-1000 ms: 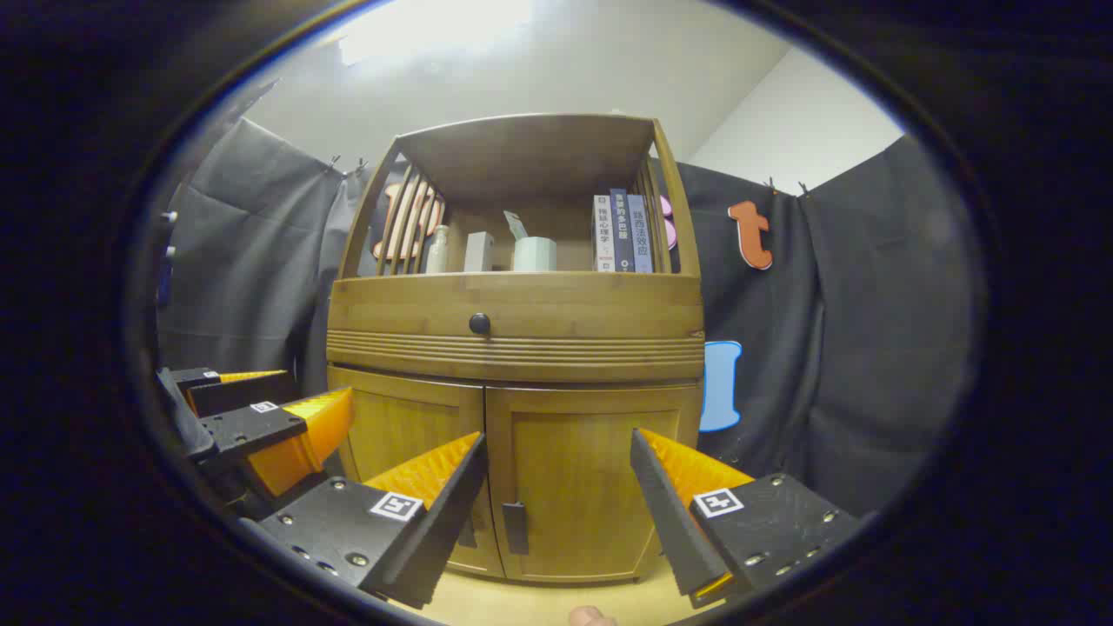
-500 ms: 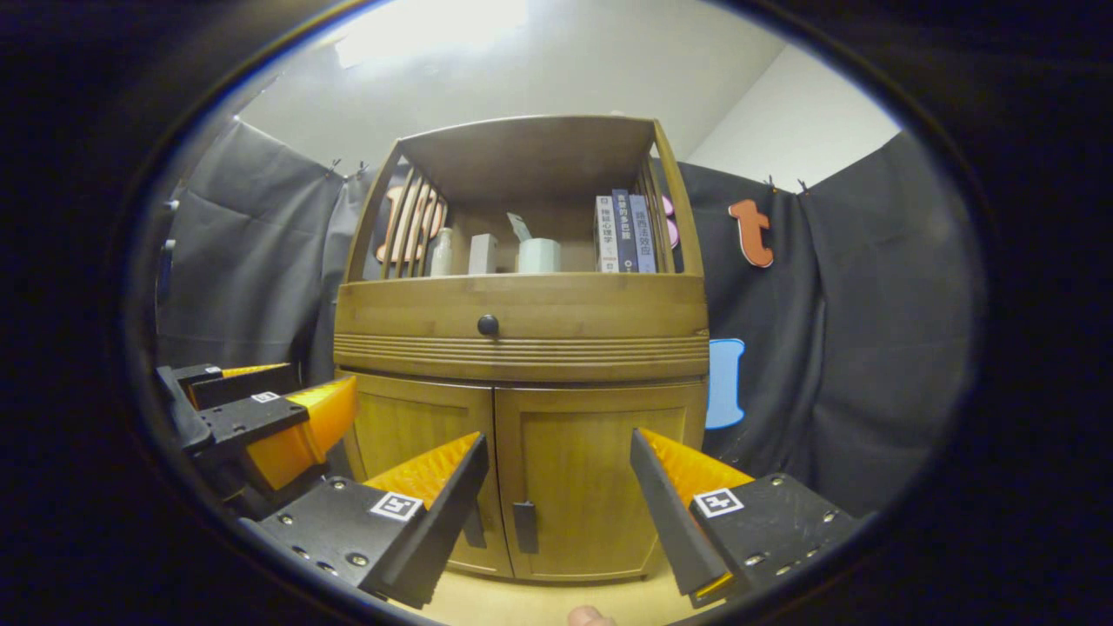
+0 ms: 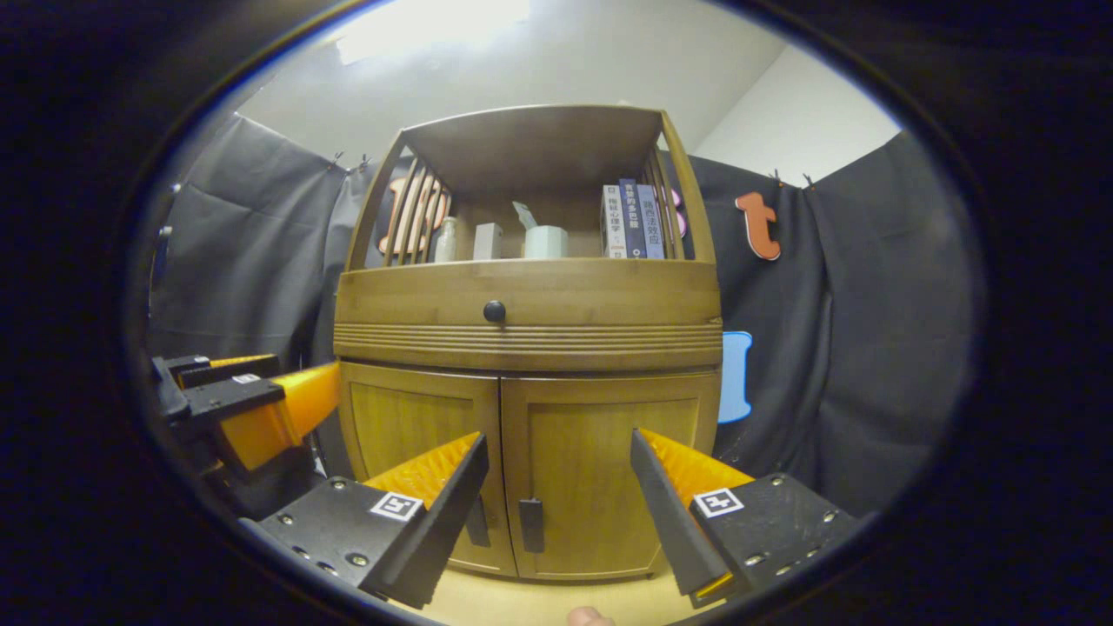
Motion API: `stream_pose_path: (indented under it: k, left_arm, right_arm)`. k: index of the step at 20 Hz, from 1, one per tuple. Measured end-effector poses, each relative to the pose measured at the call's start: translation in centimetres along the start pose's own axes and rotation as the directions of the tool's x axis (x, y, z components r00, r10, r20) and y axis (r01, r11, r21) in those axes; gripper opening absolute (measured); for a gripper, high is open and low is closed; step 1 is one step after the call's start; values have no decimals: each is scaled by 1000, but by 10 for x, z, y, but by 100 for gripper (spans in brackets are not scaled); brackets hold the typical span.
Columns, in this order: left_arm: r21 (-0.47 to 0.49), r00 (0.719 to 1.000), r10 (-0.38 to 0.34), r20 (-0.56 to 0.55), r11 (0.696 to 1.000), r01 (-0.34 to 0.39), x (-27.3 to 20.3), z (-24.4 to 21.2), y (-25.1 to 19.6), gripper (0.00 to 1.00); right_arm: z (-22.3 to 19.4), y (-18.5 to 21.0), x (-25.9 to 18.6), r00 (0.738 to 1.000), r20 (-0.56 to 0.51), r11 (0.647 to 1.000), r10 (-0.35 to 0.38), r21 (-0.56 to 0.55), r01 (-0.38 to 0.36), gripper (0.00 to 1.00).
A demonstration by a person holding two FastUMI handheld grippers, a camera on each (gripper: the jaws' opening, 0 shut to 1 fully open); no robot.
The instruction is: Open the right door of the double-door shoe cabinet with the right hand, and open the left door with the left hand.
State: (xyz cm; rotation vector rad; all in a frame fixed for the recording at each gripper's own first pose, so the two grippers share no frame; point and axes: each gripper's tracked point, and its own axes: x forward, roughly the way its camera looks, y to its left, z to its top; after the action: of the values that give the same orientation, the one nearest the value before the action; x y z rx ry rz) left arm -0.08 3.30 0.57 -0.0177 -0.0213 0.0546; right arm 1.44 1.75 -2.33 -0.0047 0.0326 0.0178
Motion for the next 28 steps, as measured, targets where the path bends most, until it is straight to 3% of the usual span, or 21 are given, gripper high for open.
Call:
stream_pose_path:
  k: [10, 17, 19, 22, 23, 26, 28]
  left_arm:
    - [54, 985, 171, -12, 984, -170, -11, -2, 66, 96]
    - [86, 957, 288, -39, 955, -284, -29, -8, 109, 96]
    - [97, 951, 306, -50, 949, -301, -35, -10, 115, 97]
    - [121, 945, 323, -56, 941, -315, -40, -11, 122, 97]
    - [127, 943, 327, -57, 940, -318, -41, -10, 124, 97]
    - [133, 942, 330, -57, 938, -320, -45, -10, 128, 97]
    - [132, 943, 329, -60, 939, -319, -45, -11, 128, 97]
  right_arm:
    - [-75, 25, 64, 993, -99, 997, 59, -37, -63, 97]
    - [-161, 33, 103, 959, -278, 996, 54, -56, -73, 98]
    - [-175, 33, 115, 947, -317, 996, 48, -62, -71, 78]
    - [-189, 31, 121, 936, -351, 995, 30, -76, -61, 80]
    - [-193, 33, 124, 932, -361, 995, 34, -71, -63, 59]
    - [-202, 42, 132, 921, -388, 996, 43, -60, -71, 55]
    - [-206, 43, 136, 927, -375, 997, 26, -57, -51, 40]
